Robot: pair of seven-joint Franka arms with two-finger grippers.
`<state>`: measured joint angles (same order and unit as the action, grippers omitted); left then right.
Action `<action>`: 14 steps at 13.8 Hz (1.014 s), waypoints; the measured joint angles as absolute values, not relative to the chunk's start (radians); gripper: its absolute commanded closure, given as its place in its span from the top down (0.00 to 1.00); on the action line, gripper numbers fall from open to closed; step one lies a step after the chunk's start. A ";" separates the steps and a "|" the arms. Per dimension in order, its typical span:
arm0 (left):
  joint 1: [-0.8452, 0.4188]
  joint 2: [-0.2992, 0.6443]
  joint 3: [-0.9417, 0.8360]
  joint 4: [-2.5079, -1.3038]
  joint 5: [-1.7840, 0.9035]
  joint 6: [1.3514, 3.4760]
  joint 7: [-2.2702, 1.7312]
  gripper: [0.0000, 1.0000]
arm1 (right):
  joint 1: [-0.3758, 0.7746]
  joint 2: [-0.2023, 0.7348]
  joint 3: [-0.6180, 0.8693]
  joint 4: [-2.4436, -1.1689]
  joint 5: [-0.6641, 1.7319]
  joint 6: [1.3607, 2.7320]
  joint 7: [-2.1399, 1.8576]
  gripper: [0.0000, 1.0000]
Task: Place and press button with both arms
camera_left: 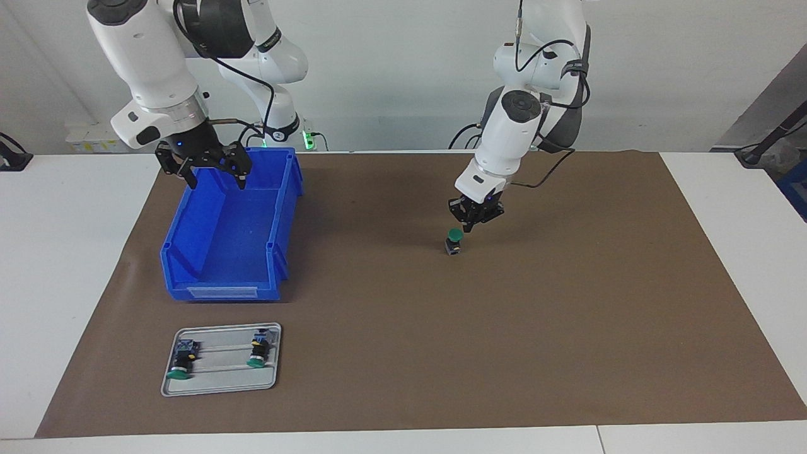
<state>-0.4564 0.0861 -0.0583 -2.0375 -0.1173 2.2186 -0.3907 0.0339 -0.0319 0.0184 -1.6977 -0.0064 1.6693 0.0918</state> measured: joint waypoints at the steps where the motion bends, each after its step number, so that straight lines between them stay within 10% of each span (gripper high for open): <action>1: -0.464 0.094 -0.058 -2.041 -0.117 2.222 -0.392 0.00 | 0.034 -0.032 0.018 -1.698 -0.006 1.669 0.092 1.00; 14: -0.494 0.130 -0.058 -2.092 -0.111 2.291 -0.411 0.00 | 0.033 -0.032 0.018 -1.698 -0.006 1.669 0.092 1.00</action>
<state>-0.4941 0.1300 -0.0579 -2.0922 -0.1109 2.2909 -0.4111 0.0331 -0.0319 0.0181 -1.6977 -0.0064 1.6693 0.0918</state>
